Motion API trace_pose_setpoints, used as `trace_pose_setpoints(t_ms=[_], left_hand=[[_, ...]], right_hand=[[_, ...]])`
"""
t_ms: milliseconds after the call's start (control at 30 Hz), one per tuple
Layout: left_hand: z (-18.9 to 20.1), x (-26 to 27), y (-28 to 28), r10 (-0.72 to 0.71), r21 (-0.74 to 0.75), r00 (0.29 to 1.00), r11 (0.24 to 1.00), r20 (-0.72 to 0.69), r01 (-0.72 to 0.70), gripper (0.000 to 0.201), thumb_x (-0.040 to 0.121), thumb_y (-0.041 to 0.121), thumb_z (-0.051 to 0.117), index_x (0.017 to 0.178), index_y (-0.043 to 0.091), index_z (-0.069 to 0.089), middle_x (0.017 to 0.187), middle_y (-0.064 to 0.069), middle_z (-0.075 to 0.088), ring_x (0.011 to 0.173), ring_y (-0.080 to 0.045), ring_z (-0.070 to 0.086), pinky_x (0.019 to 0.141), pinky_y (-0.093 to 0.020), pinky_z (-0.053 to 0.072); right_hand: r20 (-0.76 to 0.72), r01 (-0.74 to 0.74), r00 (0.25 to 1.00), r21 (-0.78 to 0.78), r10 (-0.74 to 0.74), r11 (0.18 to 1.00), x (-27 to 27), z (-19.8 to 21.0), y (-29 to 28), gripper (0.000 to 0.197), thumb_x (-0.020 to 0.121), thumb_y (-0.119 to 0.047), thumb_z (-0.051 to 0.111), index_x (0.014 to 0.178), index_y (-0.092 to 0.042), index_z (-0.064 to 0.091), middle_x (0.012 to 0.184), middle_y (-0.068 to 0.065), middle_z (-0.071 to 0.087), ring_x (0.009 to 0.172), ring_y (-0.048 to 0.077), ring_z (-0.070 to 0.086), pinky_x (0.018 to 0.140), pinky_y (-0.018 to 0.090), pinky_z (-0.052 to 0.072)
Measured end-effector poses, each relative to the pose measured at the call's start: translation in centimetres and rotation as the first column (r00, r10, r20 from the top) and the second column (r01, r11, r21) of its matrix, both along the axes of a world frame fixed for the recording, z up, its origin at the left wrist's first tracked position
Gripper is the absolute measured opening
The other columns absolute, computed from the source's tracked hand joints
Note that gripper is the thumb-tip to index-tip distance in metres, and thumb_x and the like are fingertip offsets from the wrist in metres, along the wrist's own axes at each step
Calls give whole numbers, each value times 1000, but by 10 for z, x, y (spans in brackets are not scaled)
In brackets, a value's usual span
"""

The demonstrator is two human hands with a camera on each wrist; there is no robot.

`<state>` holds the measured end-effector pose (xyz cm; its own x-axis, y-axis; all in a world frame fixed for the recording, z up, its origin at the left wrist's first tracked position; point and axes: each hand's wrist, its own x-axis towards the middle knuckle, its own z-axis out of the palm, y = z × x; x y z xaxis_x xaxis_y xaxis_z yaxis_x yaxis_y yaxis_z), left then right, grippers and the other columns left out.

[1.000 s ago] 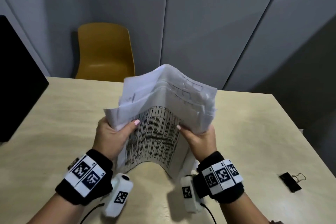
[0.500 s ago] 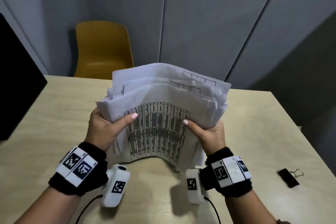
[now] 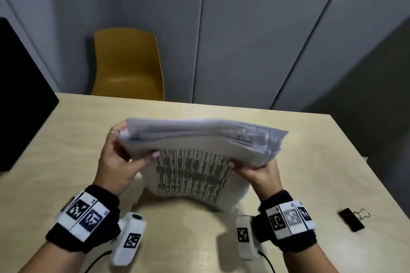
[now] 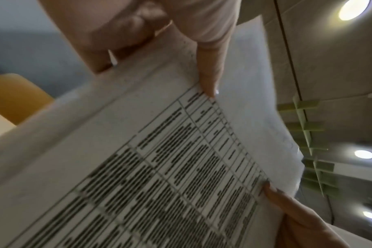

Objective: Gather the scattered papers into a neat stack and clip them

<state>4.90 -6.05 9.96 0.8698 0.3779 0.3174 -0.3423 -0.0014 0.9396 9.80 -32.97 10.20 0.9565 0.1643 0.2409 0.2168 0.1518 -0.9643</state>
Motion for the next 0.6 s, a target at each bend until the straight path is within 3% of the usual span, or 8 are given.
trace_pose_setpoints(t_ms=[67,133,200,233,333,400,500,600], left_hand=[[1,0,-7,-83,73,996,994,-42,86,92,33,35,91,113,28,46,99,6,64,88,8,62,75,-7,48],[2,2,-14,-88,116,995,989,-52,93,94,37,18,92,116,26,43,95,1,64,84,5,63,71,-4,46],[6,1,-12,-48,82,999,995,-16,50,89,43,13,90,119,23,45,106,2,58,91,2,61,74,-5,47],[6,-1,-9,-45,70,999,997,-2,45,85,49,12,89,122,21,44,108,8,59,94,2,60,76,-6,48],[1,-3,-6,-54,151,999,987,-3,54,79,61,-13,75,124,18,40,99,31,62,89,13,59,75,-4,47],[0,-2,-13,-72,209,997,975,7,69,73,63,-3,79,120,25,43,102,34,60,90,13,59,75,-3,45],[3,-3,-16,-29,181,999,983,13,27,60,59,29,75,113,35,48,108,23,62,97,9,58,78,-5,45],[-4,-2,-7,-23,78,1000,997,-3,23,68,52,32,76,112,44,47,115,7,59,94,1,62,76,-13,51]], right_hand=[[-9,-16,1000,-55,15,998,-3,0,3,40,55,8,78,78,-25,70,78,-16,74,74,-2,67,67,15,53],[-20,25,999,-52,-26,998,-3,0,9,40,58,12,79,77,-22,68,74,-17,73,71,-3,67,64,15,53],[-18,94,995,-14,-94,995,-2,1,8,42,61,14,76,83,-19,64,72,-16,73,69,-2,67,62,15,52],[-13,121,993,3,-121,993,-2,2,6,40,61,12,78,85,-17,64,72,-15,73,70,-1,67,62,15,52],[-26,136,990,13,-136,991,-2,-1,2,42,54,-3,79,90,-15,63,75,-14,74,72,1,68,62,16,53],[-19,109,994,-32,-110,993,-5,1,7,42,55,-1,81,90,-15,63,75,-16,73,73,-1,68,62,14,52],[-15,124,992,-49,-125,991,-8,0,13,48,56,-2,81,101,-2,63,79,-10,74,76,1,69,65,15,52],[-77,207,976,24,-205,978,-6,-7,10,60,54,-10,82,109,-2,59,89,1,72,80,9,70,67,20,54]])
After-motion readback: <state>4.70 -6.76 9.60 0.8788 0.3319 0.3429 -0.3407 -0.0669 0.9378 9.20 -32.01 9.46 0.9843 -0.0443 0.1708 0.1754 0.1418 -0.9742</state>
